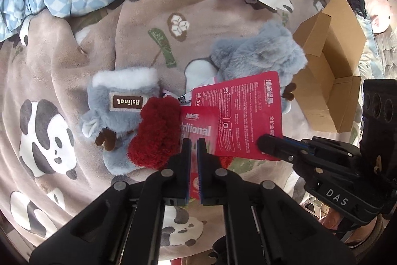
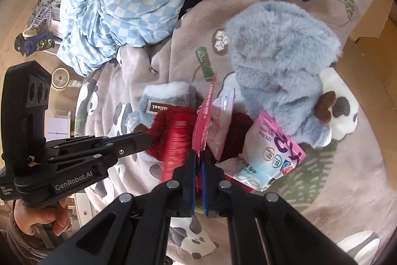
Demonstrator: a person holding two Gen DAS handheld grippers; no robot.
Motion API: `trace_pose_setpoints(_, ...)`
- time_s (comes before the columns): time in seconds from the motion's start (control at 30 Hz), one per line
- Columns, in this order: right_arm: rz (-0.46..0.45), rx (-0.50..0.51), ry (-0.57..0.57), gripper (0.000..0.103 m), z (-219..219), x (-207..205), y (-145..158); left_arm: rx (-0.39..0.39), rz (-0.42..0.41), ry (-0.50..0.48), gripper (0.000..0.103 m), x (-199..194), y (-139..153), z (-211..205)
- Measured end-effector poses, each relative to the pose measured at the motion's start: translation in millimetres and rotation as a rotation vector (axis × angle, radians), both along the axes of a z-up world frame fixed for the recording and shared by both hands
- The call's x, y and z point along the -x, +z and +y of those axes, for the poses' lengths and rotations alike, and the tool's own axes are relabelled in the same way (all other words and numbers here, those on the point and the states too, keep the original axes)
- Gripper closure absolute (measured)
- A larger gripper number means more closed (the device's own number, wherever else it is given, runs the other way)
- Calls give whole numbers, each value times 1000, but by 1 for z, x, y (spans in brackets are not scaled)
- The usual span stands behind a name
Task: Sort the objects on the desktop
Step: 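Lift the red pouches out of the pile with both tools, then raise both held red pouches clear of the plush toys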
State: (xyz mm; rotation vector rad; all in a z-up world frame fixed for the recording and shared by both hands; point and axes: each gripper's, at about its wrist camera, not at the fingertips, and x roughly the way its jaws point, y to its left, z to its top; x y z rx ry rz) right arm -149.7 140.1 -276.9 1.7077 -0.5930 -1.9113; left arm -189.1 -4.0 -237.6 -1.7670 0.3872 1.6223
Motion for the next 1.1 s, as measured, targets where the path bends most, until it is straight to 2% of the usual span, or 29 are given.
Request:
trace_pose_setpoints(0.1, 9, -8, -6, 100, 2, -1, 7, 16, -17, -11, 99, -2, -8, 2)
trace_pose_setpoints(0.17, 14, -27, 3, 100, 3, -1, 9, 22, -61, -30, 99, -7, -19, 3)
trace_pose_setpoints(0.3, 5, -33, 7, 100, 6, -1, 0, 40, -105, -54, 98, -23, -36, 4)
trace_pose_setpoints(0.4, 11, -40, 4, 100, 9, 0, -2, 81, -160, -67, 89, -33, -48, 6)
trace_pose_setpoints(0.47, 13, -41, 5, 100, 10, 0, -2, 139, -142, -85, 72, -40, -55, 9)
trace_pose_setpoints(0.53, 13, -41, 6, 100, 10, 1, -3, 152, -105, -98, 68, -44, -55, 12)
trace_pose_setpoints(0.63, 15, -48, 10, 100, 10, 1, -2, 185, -69, -91, 56, -45, -54, 13)
trace_pose_setpoints(0.7, 10, -48, 5, 100, 11, 1, -3, 173, -87, -84, 56, -44, -53, 11)
trace_pose_setpoints(0.8, 8, -48, 8, 100, 11, 2, -4, 141, -116, -87, 42, -46, -46, 10)
trace_pose_setpoints(0.87, 10, -50, 11, 100, 10, 2, -4, 129, -78, -107, 35, -50, -40, 12)
trace_pose_setpoints(0.93, 14, -51, 19, 100, 7, 2, -3, 134, -37, -117, 32, -54, -40, 16)
trace_pose_setpoints(1.1, 14, -54, 19, 100, 5, 4, -1, 173, -6, -118, 32, -58, -55, 23)
